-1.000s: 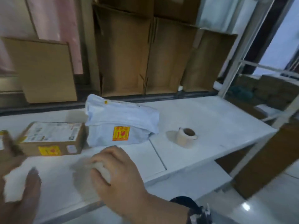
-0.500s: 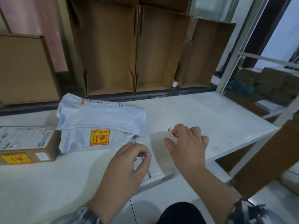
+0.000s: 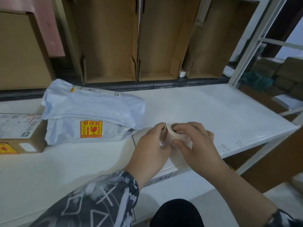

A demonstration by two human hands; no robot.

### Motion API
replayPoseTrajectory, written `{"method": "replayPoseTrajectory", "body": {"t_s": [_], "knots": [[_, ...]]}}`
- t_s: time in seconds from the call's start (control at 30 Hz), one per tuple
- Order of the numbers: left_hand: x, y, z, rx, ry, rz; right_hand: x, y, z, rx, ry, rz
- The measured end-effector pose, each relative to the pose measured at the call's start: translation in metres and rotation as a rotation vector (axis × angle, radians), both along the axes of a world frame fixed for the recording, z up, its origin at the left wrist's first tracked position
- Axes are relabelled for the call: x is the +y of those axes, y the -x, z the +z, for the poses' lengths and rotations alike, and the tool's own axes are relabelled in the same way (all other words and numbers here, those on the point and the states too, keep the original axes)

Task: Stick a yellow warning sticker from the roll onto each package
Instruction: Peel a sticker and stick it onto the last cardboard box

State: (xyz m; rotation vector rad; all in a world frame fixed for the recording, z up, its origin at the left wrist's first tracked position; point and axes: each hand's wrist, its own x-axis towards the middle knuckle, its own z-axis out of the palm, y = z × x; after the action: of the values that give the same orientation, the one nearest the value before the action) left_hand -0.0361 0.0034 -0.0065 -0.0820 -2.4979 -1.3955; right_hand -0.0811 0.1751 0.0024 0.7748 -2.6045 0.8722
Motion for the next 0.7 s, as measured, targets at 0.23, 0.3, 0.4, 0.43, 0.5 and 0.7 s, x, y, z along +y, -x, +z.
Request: {"method": "replayPoseTrajectory", "body": {"t_s": [0.23,0.3,0.4,0.43,0.5,0.7], "knots": [[0.013,0.017,-0.010,0.028,-0.006,0.095,0.010,0.003,0.001,-0.089,0.090,0.058],[0.014,0.019,-0.013,0.047,-0.008,0.114,0.012,0.003,0.002,-0.099,0.104,0.066],[0.015,0.019,-0.015,0.086,-0.008,0.149,0.013,0.004,0.002,-0.106,0.123,0.075],[0.016,0.019,-0.016,0.096,-0.014,0.170,0.014,0.004,0.002,-0.107,0.127,0.079],[0.016,0.019,-0.016,0.102,-0.024,0.189,0.015,0.004,0.002,-0.101,0.131,0.084],[0.017,0.016,-0.015,0.108,-0.011,0.162,0.017,0.007,0.000,-0.091,0.123,0.095]]}}
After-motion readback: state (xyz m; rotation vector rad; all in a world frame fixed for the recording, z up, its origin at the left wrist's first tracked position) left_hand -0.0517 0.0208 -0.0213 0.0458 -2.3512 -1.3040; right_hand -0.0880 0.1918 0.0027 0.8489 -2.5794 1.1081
